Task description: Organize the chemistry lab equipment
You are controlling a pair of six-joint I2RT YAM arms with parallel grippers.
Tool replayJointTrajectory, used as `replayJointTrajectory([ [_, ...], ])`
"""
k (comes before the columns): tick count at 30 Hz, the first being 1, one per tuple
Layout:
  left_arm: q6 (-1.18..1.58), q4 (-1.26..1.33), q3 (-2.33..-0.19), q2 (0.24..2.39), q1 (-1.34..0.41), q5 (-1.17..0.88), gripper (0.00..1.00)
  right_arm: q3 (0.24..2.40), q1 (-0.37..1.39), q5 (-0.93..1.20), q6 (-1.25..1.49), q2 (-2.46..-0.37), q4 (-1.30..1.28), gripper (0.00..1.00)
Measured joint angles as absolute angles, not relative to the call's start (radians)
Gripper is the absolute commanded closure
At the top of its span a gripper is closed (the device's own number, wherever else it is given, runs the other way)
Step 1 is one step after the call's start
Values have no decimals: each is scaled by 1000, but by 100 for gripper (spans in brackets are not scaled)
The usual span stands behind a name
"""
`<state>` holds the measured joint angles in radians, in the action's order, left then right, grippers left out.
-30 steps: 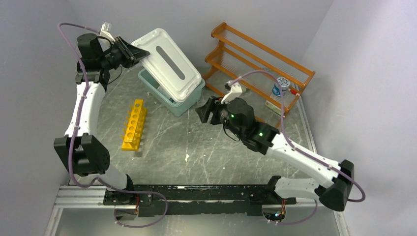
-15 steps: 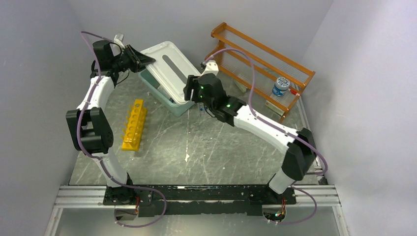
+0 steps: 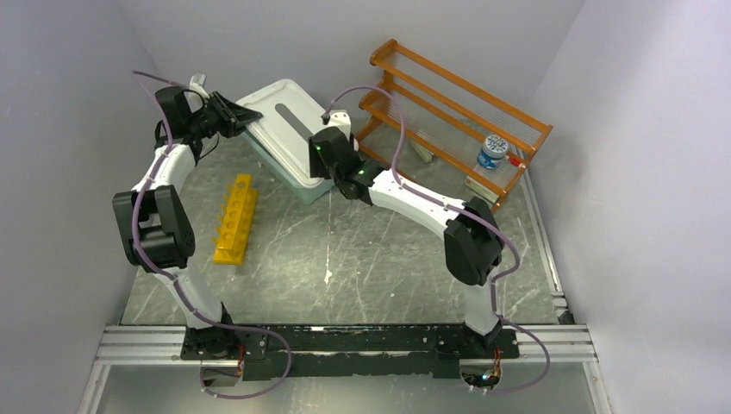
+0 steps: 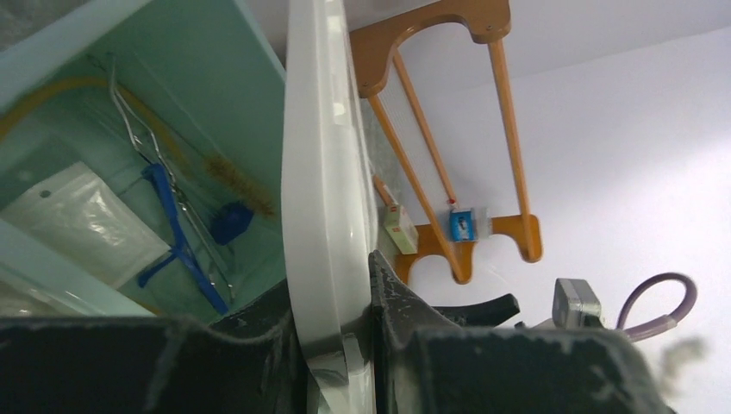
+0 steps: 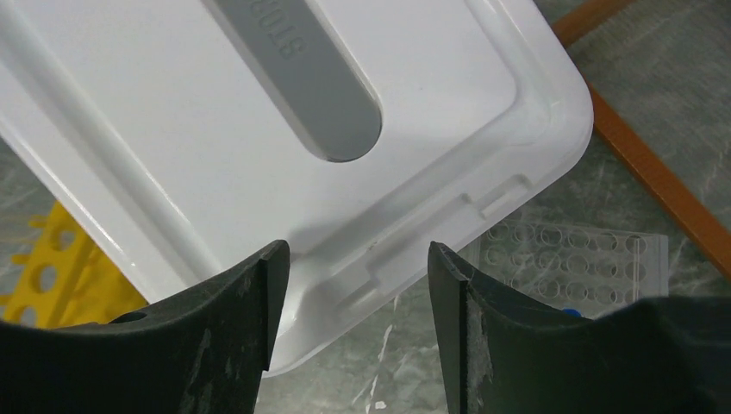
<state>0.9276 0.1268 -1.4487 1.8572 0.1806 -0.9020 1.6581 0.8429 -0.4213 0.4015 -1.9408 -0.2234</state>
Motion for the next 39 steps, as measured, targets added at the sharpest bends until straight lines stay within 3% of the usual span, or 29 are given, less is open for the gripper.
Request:
replayJointTrajectory([
  [5, 862, 85, -1456, 1858, 186, -865, 58, 1703, 842, -442, 395, -1988, -253, 37],
  [15, 689, -188, -1624, 1895, 196, -572, 49, 1782, 841, -453, 381, -2053, -293, 37],
  [24, 585, -317, -1662, 1959, 196, -454, 27, 1806, 841, -442, 367, -2068, -331, 36],
  [34, 553, -341, -1709, 1993, 196, -448, 25, 1825, 841, -381, 334, -2058, -334, 36],
  [39, 550, -342, -1709, 2031, 196, -458, 32, 1781, 837, -366, 350, -1994, -336, 52],
])
